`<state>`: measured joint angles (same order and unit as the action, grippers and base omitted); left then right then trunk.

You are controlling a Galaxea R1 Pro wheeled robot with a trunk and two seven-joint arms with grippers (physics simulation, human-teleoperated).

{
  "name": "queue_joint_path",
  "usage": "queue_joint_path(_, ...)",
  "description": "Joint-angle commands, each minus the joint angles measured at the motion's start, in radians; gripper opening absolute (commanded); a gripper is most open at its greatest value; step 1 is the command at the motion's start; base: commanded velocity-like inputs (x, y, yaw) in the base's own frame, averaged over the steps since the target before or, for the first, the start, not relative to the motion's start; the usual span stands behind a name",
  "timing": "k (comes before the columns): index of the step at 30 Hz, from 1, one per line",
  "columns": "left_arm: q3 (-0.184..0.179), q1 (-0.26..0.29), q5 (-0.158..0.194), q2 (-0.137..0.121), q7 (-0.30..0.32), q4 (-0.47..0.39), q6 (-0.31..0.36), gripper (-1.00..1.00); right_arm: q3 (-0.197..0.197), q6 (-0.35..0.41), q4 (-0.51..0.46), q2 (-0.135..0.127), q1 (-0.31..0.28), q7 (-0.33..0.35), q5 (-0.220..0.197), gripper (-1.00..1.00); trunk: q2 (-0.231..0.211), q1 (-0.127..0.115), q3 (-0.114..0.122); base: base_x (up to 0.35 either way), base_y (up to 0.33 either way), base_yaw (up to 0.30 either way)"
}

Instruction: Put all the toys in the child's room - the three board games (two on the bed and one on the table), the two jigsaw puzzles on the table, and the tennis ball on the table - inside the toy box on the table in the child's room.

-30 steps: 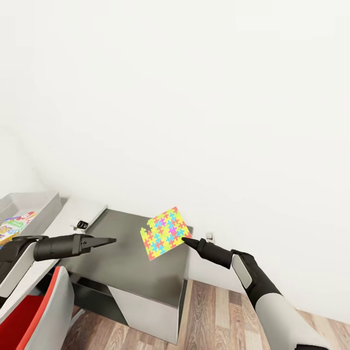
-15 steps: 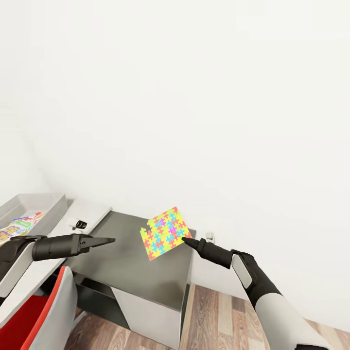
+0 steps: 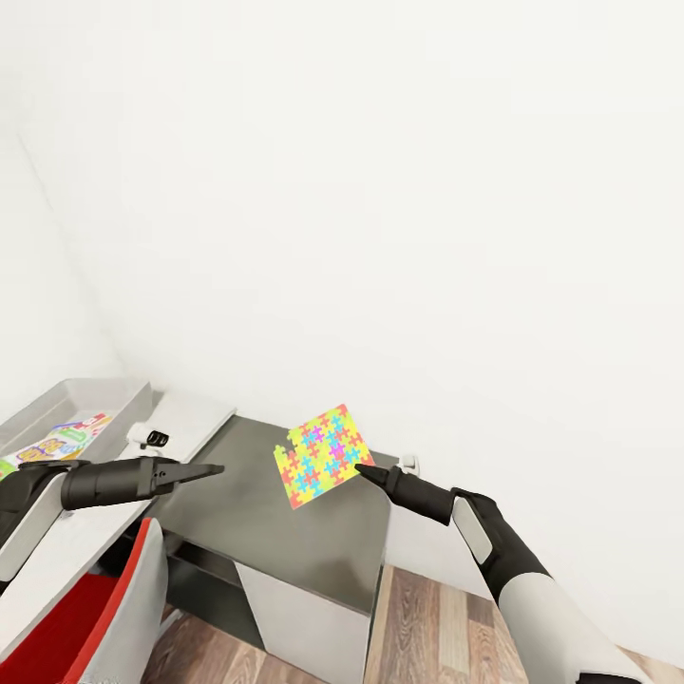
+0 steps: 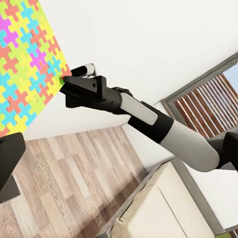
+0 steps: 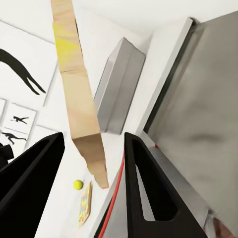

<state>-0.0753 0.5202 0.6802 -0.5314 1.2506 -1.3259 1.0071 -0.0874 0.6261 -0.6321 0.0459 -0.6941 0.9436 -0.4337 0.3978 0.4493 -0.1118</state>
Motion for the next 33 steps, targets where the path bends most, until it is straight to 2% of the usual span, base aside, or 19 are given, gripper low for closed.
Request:
queue_joint_path(1, -0.002, 0.001, 0.004, -0.001, 0.001, 0.001, 0.007, 1.00, -0.004, 0.006, 0.000, 0.001, -0.001, 0.002, 0.000, -1.00, 0.002, 0.001, -0.001, -0.040, 0.005, 0.127)
queue_joint_path(13, 0.002, 0.001, 0.003, 0.000, 0.001, 0.001, 0.007, 1.00, -0.001, -0.003, 0.000, 0.004, -0.001, -0.003, 0.000, -1.00, 0.002, 0.001, 0.007, -0.150, 0.094, 0.072)
queue_joint_path(19, 0.015, 0.001, 0.004, 0.001, 0.001, 0.001, 0.007, 1.00, 0.001, -0.012, -0.001, 0.005, -0.001, 0.001, 0.000, -1.00, 0.002, 0.001, 0.013, -0.023, 0.019, 0.203)
queue_joint_path(33, 0.018, 0.000, 0.004, 0.001, 0.001, 0.001, 0.007, 1.00, 0.003, -0.016, -0.065, 0.006, -0.001, 0.001, 0.000, -1.00, 0.002, 0.001, 0.029, -0.001, 0.001, 0.218)
